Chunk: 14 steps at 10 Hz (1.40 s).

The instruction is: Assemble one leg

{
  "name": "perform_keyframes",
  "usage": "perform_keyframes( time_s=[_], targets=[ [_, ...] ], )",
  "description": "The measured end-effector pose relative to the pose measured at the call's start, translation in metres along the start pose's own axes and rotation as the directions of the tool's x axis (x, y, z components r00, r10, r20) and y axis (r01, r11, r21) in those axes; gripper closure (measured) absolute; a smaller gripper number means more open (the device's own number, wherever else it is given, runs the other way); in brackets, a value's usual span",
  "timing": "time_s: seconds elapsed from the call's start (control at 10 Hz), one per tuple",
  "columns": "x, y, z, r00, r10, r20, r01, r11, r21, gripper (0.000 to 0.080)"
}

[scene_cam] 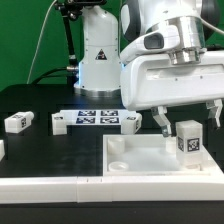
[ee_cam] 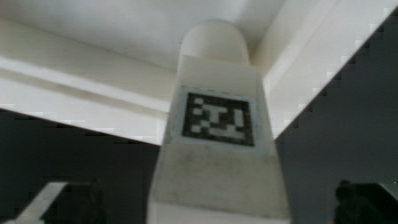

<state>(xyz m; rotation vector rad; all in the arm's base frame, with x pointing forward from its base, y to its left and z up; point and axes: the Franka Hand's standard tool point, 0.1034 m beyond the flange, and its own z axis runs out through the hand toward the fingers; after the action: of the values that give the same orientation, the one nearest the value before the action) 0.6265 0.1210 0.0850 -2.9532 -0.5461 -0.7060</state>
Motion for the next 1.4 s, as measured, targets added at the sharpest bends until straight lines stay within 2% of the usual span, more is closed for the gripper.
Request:
perform_keyframes(
  time_s=[0.2, 0.8, 0.9, 1.0, 1.1, 1.2, 1.4],
  targets=[
    [0.0048, -0.0002, -0.0047, 1.000, -0.002, -0.006, 0.002, 1.000, -0.001, 0.0151],
    [0.0014, -0.0007, -0.0020, 0.999, -0.002, 0.041, 0.002, 1.000, 0.008, 0.0151],
    [-0.0052, 0.0016, -0.0002, 0.992, 0.024, 0.122, -0.026, 1.000, 0.017, 0.0151],
    [-0.0031, -0.0008, -0.0028, 0.972, 0.053, 0.229, -0.060, 0.998, 0.024, 0.0151],
    [0.0020, 0.0016, -0.0039, 0.959, 0.050, 0.278, -0.060, 0.998, 0.028, 0.0151],
    [-0.0005, 0.0031, -0.0049, 0.928, 0.048, 0.370, -0.067, 0.997, 0.039, 0.0151],
    [0.0005, 0.0038, -0.0034, 0.891, 0.043, 0.453, -0.074, 0.996, 0.052, 0.0151]
  ],
)
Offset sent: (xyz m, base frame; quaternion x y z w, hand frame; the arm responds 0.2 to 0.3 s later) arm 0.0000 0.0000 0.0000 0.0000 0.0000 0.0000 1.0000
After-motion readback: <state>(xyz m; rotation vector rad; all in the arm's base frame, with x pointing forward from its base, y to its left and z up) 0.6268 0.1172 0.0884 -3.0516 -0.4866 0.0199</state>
